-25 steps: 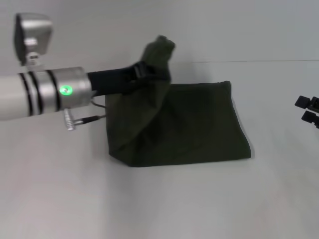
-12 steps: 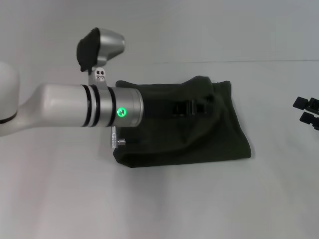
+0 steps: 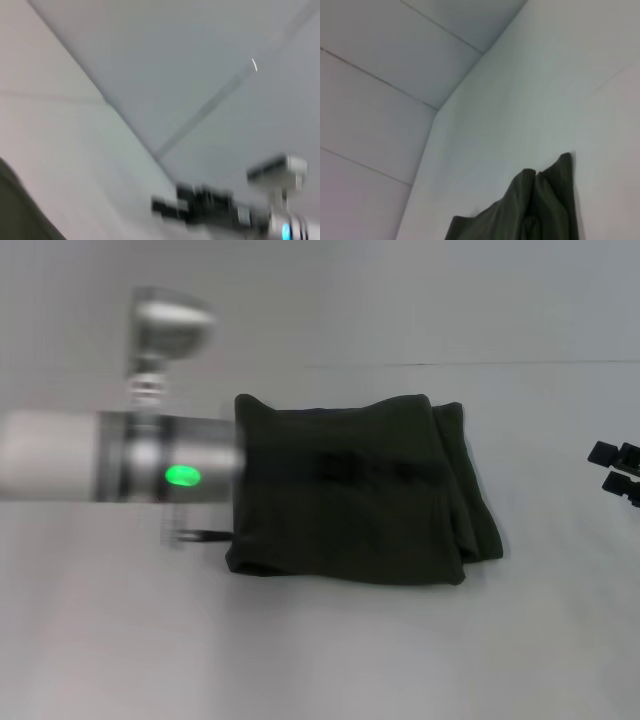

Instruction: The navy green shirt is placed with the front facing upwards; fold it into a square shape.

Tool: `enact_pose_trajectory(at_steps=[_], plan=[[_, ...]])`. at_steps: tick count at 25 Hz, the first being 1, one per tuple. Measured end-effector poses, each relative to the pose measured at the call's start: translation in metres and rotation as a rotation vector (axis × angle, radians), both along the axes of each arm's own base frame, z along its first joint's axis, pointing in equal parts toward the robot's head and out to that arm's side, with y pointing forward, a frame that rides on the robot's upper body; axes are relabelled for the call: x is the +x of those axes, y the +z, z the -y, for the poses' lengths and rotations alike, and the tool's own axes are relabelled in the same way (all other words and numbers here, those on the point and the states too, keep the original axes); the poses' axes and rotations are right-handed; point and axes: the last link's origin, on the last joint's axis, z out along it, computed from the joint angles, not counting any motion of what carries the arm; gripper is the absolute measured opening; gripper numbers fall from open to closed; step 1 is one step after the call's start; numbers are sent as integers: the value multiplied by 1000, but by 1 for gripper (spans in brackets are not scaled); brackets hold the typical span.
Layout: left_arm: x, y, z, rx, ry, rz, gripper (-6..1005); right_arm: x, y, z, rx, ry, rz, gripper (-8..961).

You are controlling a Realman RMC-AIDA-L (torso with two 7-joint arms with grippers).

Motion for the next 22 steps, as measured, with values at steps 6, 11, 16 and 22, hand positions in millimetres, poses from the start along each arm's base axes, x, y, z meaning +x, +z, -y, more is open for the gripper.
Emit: enact_pose_trajectory(at_steps=[6,11,16,22], plan=[[-79,65,-1,136,407,202,650,0,-3,-1,-33,7,26,806],[-119,86,21,129,572,257,791,-5,-8,-4,-85,28,50,806],[-136,79,37,23,641,153,904,-16,-14,-16,-187,39,99,806],[-138,67,41,-38,664,103,946,-36,-9,-42,-250,30,136,806]])
